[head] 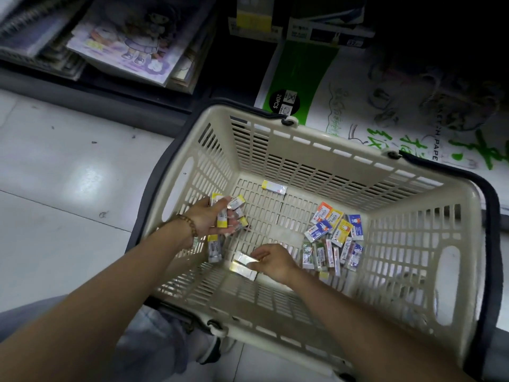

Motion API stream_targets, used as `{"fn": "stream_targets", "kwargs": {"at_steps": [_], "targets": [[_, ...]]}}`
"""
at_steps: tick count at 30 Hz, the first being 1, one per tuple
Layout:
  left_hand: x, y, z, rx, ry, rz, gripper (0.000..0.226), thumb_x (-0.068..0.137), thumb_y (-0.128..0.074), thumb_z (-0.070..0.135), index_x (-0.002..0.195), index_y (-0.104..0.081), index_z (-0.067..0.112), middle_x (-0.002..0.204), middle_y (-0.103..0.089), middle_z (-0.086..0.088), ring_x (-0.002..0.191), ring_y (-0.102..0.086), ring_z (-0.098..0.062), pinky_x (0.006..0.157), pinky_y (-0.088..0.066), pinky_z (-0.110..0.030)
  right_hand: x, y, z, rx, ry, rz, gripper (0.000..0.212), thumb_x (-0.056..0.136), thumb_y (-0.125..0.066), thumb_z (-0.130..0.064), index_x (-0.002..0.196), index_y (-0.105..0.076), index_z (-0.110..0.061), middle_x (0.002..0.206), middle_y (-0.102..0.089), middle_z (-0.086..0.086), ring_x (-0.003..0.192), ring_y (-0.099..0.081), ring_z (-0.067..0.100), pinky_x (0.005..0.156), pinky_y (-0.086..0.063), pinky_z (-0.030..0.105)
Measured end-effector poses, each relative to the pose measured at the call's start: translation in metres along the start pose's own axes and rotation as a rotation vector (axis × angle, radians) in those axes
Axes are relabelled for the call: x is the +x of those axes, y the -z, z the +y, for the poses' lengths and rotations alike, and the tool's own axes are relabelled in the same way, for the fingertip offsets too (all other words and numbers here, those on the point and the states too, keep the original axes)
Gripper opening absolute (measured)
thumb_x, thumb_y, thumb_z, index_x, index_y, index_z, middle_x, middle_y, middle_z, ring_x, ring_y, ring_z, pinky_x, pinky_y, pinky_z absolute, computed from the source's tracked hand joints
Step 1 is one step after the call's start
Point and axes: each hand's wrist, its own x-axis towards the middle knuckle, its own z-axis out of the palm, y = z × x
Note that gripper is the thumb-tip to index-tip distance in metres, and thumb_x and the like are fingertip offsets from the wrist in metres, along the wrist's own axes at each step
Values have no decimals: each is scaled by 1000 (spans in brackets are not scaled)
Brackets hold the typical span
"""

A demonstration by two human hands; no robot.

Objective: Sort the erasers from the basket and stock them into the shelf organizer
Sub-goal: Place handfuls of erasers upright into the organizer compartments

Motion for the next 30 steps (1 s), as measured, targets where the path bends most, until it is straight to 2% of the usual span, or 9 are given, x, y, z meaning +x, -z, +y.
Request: {"fn": "stream_targets", "kwargs": {"at_steps": [5, 7, 9, 11, 14, 19, 23, 27, 30], "targets": [[-4, 1, 2, -11, -28, -118, 20, 86, -64, 29, 83, -66, 9, 69, -70, -1, 65, -68, -15, 58, -56, -25, -2, -6, -1, -160, -80, 7, 29, 85, -70, -19, 99, -69, 6, 87, -63, 20, 74, -56, 18, 64, -41, 26], [-5, 1, 3, -12, -39, -123, 21, 85, -66, 31, 82, -66, 10, 72, -70, -1, 70, -68, -15, 60, -57, -25, -10, 0, -8, 108, -154, 27, 31, 90, -62, -12, 113, -62, 8, 93, -64, 20, 65, -62, 18, 60, -49, 28], [-5, 1, 4, -33, -28, -101, 27, 83, -66, 36, 84, -64, 9, 69, -69, -1, 69, -67, -15, 61, -57, -26, -20, 16, -16, 375, -168, 21, 33, 96, -52, -12, 124, -53, 6, 104, -66, 17, 78, -69, 20, 64, -54, 21], [-8, -3, 6, -14, -18, -127, 38, 77, -65, 48, 81, -62, 11, 67, -66, -1, 69, -64, -15, 67, -57, -26, -29, 35, -28, 574, -71, 20, 34, 96, -50, -15, 127, -52, -1, 107, -69, 8, 92, -69, 20, 72, -57, 23], [-19, -9, 10, 64, -73, -216, 52, 65, -66, 58, 85, -61, 11, 73, -64, -3, 70, -61, -14, 79, -56, -26, -44, 48, -57, 720, 108, -72, 31, 93, -55, -25, 119, -58, -9, 104, -73, 0, 93, -70, 13, 71, -56, 20], [-54, -7, 27, 162, -290, -124, 59, 69, -63, 57, 98, -67, 6, 101, -71, -13, 96, -67, -28, 92, -52, -39, -45, 39, -94, 647, 243, -205, 30, 80, -62, -36, 99, -68, -13, 93, -74, 2, 81, -69, 11, 71, -56, 21], [-93, 26, 60, 87, -505, -27, 37, 67, -62, 51, 81, -62, 18, 69, -70, 8, 67, -66, -5, 61, -54, -19, -31, 30, -89, 592, 182, -252, 33, 86, -58, -37, 110, -66, -16, 108, -68, 3, 92, -64, 12, 78, -54, 23], [-115, 55, 73, -84, -562, -4, 37, 65, -65, 47, 83, -56, 16, 61, -65, 6, 58, -65, -8, 55, -53, -19, -2, -9, -69, 87, 59, -222, 36, 92, -59, -25, 126, -56, -15, 126, -56, 5, 109, -56, 16, 88, -47, 29], [-116, 68, 64, -159, -538, 31, 35, 66, -64, 45, 82, -56, 15, 60, -64, 6, 57, -65, -9, 56, -53, -19, 16, -36, -65, 43, 37, -217, 52, 93, -57, -17, 142, -38, -13, 120, -54, 8, 109, -50, 20, 84, -41, 28]]}}
